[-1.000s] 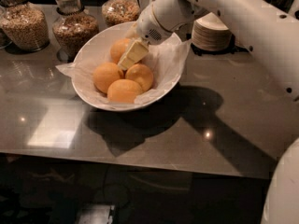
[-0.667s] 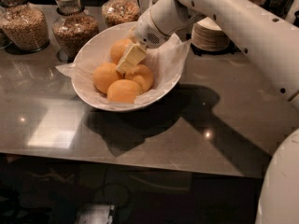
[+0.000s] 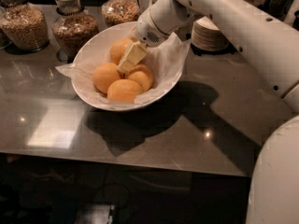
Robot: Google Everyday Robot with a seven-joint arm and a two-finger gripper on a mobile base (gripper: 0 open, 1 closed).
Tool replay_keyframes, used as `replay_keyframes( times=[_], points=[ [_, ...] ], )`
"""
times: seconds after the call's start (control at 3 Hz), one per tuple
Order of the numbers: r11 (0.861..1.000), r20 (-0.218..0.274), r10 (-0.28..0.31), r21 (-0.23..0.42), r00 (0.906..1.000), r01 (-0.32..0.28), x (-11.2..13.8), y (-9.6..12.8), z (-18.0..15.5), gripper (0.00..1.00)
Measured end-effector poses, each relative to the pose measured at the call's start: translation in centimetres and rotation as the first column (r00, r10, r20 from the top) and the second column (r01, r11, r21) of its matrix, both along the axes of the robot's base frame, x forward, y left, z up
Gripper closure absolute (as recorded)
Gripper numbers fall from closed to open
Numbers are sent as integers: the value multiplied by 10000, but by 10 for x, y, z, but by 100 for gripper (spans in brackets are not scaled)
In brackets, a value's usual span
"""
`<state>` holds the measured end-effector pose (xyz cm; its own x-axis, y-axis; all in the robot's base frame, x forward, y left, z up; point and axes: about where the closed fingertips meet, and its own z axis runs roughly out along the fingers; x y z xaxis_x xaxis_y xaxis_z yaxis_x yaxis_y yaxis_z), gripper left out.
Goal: Pick orange from white bowl
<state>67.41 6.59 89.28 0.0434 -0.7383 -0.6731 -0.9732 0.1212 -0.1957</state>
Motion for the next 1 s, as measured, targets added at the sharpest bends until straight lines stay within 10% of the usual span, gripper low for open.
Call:
replay_keyframes(
  times=[1.0],
  points=[
    [9886, 751, 59, -1506, 9972, 55, 30, -15, 6, 82]
  ],
)
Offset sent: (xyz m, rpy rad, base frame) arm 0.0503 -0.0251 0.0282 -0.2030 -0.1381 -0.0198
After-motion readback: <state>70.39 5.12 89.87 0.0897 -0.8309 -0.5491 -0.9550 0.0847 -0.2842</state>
